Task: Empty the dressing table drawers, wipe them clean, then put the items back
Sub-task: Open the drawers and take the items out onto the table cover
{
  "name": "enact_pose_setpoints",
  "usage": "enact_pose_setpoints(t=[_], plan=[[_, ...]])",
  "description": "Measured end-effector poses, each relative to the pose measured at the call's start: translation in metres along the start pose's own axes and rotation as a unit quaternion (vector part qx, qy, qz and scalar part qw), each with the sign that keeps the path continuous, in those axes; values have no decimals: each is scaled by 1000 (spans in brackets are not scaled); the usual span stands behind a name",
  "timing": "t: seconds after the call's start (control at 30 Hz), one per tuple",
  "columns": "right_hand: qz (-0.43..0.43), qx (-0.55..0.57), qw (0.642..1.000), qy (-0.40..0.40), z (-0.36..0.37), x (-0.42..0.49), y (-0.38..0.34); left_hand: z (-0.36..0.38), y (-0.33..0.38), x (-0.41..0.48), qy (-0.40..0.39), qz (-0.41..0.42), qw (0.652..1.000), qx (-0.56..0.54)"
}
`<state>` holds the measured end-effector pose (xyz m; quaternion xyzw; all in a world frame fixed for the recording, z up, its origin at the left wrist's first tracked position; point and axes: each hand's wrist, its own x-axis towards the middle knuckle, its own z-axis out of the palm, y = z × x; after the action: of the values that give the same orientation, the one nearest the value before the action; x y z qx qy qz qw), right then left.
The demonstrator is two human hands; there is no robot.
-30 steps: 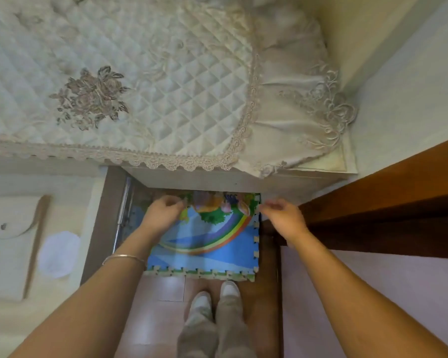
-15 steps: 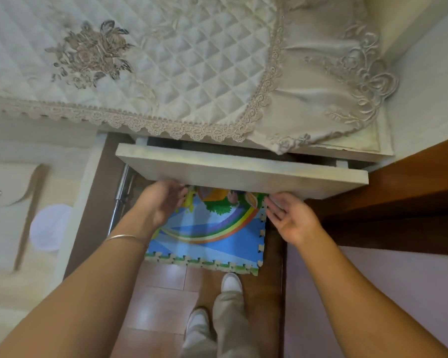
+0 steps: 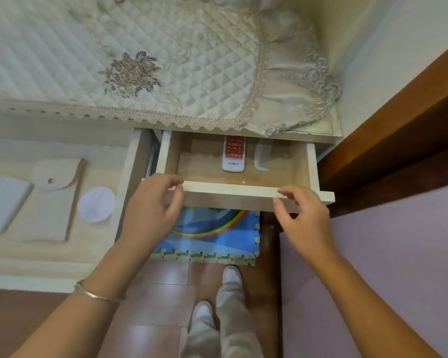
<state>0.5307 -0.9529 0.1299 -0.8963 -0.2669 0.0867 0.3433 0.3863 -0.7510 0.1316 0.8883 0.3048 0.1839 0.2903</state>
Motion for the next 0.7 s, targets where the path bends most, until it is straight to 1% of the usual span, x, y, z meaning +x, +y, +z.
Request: enact_pose_setpoints(t=[0.03,0.07,0.1,0.17,0.2,0.23,0.33,0.47,0.7], plan=[[-39,-63,997,11,-4,9,-2,-2,-1,8,-5,67,997,44],[-53,-120,991,-4,-6,17,-3,0,-6,17,-23,114,989,90],[-42,-163,985,-41,-6,24,-2,3,-11,24,-53,136,980,133],[-3,-228,966,-120,-5,31,1,10,-16,30,-125,123,965,197],[4,-243,959,-142,-4,30,4,12,-17,29,-148,112,959,214],[3,-246,958,-149,-3,28,6,13,-18,27,-156,109,957,218],[-6,-233,963,-138,-1,17,7,12,-18,16,-139,110,965,193],[5,-226,964,-143,-4,-4,6,7,-15,-3,-149,77,971,171],[19,-200,968,-152,-13,-61,-1,-10,-17,-52,-192,65,969,141]])
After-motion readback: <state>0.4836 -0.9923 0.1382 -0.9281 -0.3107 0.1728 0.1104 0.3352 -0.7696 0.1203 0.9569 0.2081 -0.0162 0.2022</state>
